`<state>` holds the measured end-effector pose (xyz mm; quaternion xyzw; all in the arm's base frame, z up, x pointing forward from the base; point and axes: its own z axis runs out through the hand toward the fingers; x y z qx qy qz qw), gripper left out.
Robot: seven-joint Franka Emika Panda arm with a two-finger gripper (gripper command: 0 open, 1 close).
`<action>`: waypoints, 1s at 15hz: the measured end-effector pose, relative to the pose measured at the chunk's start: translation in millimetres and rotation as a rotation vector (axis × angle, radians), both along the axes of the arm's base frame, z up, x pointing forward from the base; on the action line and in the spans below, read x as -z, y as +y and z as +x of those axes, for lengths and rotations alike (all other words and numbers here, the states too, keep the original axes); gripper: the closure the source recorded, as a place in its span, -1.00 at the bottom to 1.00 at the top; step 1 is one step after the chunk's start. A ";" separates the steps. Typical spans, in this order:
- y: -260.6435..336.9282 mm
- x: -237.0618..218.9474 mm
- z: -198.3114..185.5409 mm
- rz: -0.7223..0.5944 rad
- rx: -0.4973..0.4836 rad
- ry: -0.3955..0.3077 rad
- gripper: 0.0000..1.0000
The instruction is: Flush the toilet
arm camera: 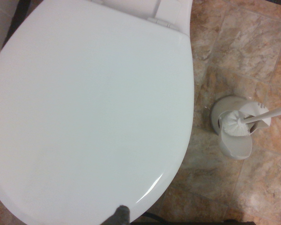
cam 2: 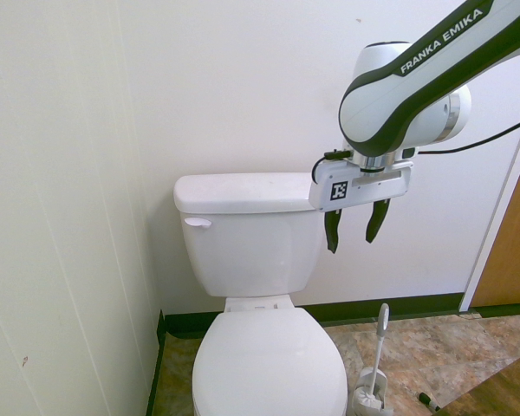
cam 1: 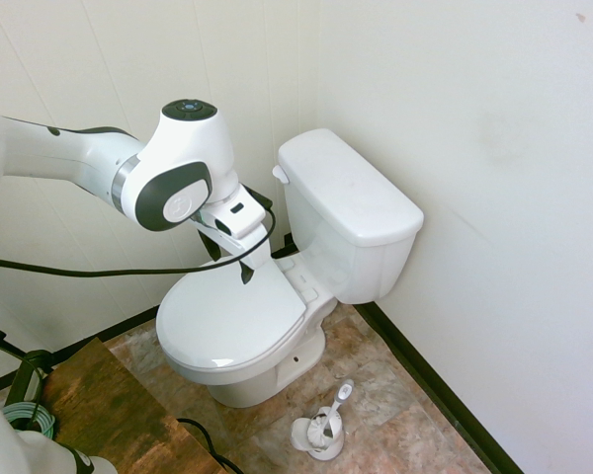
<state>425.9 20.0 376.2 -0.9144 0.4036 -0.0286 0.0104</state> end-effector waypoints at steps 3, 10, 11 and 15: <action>1.7 1.5 6.4 0.012 0.006 0.004 -1.00; 91.2 -23.9 114.1 0.043 -0.058 -0.074 -1.00; 102.6 -23.2 133.4 0.043 -0.061 -0.084 -1.00; 149.8 -8.1 205.8 0.039 -0.064 -0.129 -1.00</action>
